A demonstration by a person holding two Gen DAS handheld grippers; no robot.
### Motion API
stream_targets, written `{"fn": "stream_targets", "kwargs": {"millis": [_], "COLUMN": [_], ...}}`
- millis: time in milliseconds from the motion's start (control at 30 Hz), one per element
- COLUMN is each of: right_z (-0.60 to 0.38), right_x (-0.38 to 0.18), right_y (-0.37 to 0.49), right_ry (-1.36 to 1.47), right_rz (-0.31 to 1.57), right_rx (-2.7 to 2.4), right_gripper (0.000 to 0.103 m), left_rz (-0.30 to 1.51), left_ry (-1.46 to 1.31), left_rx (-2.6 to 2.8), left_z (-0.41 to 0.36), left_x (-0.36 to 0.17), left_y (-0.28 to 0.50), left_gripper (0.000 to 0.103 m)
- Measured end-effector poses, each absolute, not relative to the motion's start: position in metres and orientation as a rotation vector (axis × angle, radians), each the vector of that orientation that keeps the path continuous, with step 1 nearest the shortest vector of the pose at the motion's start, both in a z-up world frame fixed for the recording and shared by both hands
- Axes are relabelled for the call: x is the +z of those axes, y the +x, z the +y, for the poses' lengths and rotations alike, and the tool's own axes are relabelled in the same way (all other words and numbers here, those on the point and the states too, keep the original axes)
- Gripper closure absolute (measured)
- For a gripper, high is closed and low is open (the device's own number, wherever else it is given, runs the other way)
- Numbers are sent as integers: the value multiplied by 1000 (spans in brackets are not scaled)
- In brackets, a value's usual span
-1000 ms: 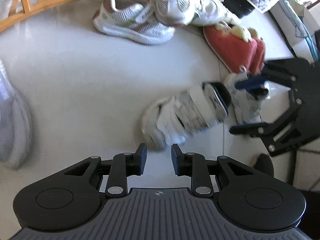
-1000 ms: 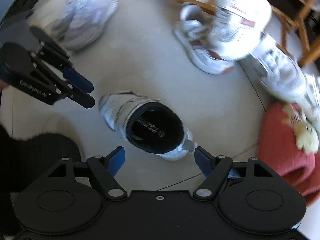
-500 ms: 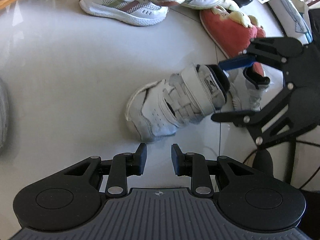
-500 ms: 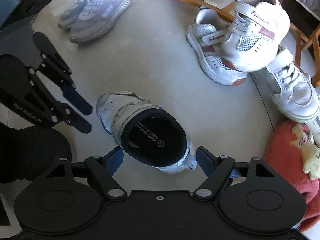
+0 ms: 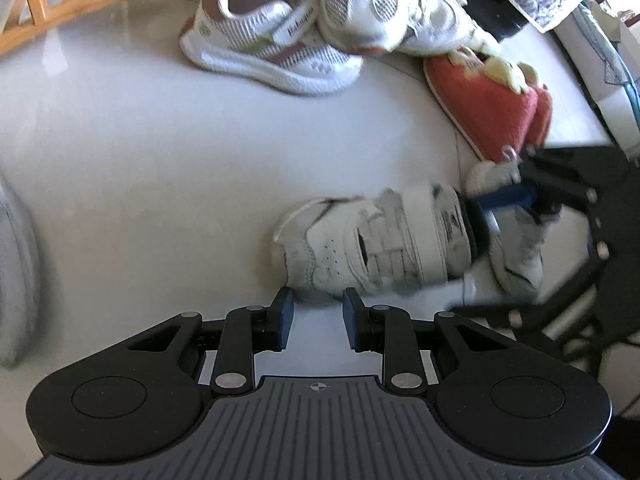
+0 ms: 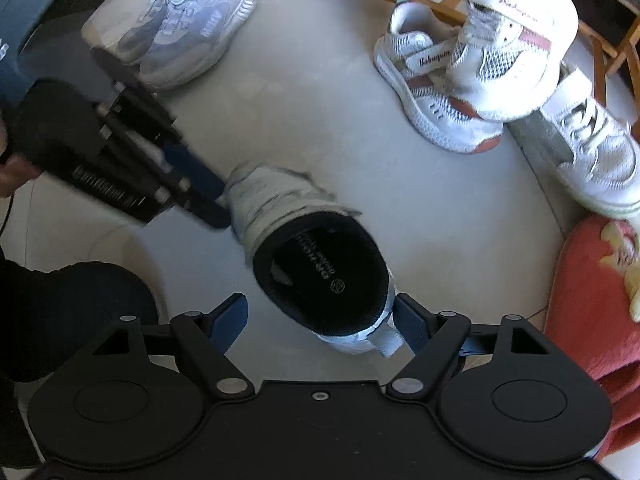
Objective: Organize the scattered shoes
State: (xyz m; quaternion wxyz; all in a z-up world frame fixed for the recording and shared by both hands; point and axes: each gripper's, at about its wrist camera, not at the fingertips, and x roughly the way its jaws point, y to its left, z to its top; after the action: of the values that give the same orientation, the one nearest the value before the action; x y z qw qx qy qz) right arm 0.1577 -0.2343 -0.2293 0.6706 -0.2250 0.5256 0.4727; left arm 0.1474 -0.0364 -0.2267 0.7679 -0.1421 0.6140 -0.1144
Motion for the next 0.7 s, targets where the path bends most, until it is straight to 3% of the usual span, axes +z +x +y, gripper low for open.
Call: {"fn": "stream_targets", "kwargs": {"millis": [300,467,633,700], "right_z": [-237,-236,-236,-236], "right_x": [-229,-229,-229,-229], "right_y": [152,159,163,165], "right_ry": [-468,-435,-398,-386], "right_rz": [1217,1214,1216,1219], "right_rx": [1038,984,953,956], "right_gripper": [22,29,43,43], "left_rz": [1283,1255,1227,1218], "left_ry": [-278,-259,-255,-253], "left_rx": [-242,-235,-227,-227], "left_z": [-38,-40,-41,-43], "left_x": [-226,-226,-228,-228], "left_y": [171,186,201,206], "left_gripper": [78,80,83,84]}}
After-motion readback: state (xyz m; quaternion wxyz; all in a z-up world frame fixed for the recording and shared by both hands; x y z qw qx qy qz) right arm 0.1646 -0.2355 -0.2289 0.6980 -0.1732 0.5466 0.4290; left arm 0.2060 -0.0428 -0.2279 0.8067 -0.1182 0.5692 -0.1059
